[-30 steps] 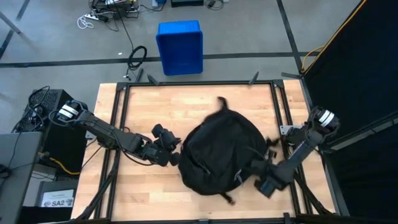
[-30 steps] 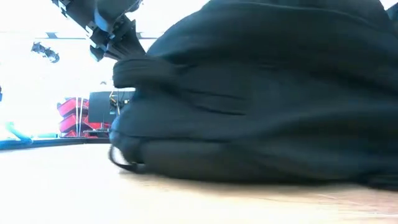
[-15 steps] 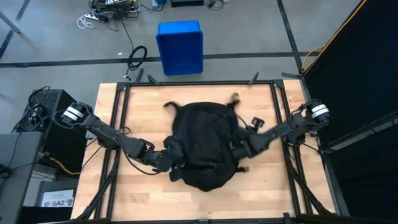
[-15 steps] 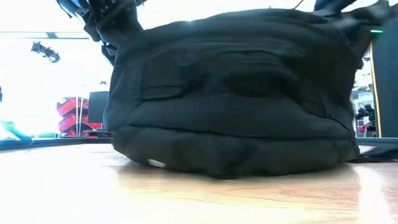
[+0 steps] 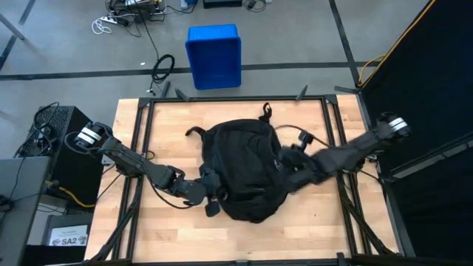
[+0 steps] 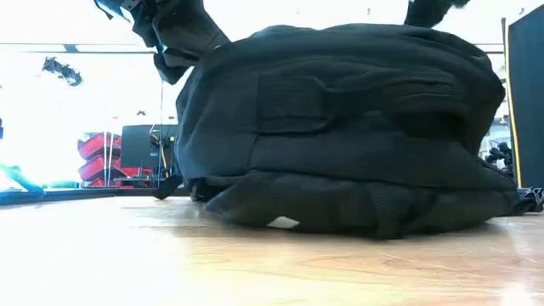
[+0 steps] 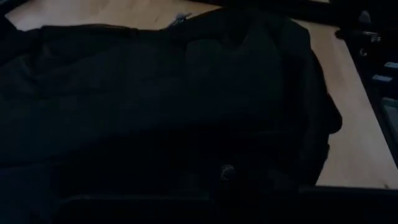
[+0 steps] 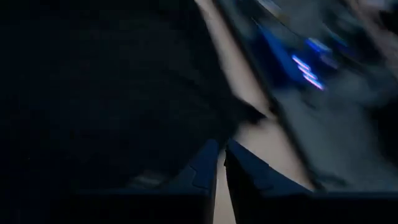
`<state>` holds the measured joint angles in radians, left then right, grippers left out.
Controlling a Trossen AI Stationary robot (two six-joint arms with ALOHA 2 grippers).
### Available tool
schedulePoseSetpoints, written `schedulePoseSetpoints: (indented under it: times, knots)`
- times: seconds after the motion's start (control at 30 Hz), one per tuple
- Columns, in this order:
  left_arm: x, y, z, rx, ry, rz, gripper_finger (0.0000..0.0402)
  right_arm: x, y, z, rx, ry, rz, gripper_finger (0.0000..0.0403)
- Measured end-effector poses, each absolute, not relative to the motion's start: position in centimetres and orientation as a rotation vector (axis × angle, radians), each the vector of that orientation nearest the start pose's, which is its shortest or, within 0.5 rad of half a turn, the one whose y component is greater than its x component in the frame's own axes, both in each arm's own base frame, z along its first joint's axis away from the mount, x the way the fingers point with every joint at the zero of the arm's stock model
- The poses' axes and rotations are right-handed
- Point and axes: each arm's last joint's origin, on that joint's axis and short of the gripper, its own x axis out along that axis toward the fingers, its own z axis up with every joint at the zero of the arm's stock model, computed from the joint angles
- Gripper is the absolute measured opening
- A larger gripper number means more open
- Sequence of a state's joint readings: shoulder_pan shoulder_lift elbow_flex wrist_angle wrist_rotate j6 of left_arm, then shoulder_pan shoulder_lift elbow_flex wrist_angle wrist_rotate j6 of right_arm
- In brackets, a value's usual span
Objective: Unpack backpack
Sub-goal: Close the black backpack
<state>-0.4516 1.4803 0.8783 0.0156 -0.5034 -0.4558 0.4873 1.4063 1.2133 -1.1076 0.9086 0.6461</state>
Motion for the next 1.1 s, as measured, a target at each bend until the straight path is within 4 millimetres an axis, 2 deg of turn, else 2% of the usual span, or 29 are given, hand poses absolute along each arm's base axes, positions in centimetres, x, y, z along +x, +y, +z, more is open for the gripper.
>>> schedulePoseSetpoints:
  times: [0.1,0.23,0.37,0.47,0.6,0.73,0.8,0.93,1.1]
  knots:
    - [28.6,-12.2,22.8,-0.179,0.467,0.17,0.0,22.8,13.5,30.7,-0.187,0.664,-0.397,0.0005]
    - [28.9,-12.2,23.3,-0.205,0.407,0.175,0.0,22.4,19.0,30.9,-0.211,0.498,-0.104,0.001]
    - [29.2,-12.3,24.0,-0.212,0.337,0.159,0.0,22.7,23.5,29.1,-0.3,0.377,0.048,0.0023]
    - [29.4,-12.4,24.3,-0.205,0.306,0.148,0.0,23.9,25.4,26.4,-0.384,0.369,0.036,0.0039]
    - [29.4,-12.4,24.5,-0.204,0.286,0.143,0.0,25.9,26.0,21.5,-0.529,0.446,-0.077,0.0082]
    - [29.7,-12.5,24.4,-0.212,0.271,0.14,0.0,28.1,25.0,18.5,-0.64,0.482,-0.241,0.0142]
    - [30.0,-12.6,24.1,-0.215,0.271,0.13,0.0,29.0,24.6,18.3,-0.661,0.479,-0.302,0.0169]
    - [30.6,-12.6,23.2,-0.21,0.287,0.126,0.0,30.3,24.3,19.2,-0.644,0.476,-0.305,0.0208]
    - [31.1,-12.5,22.5,-0.214,0.287,0.133,0.0,31.4,23.7,19.7,-0.593,0.492,-0.257,0.0218]
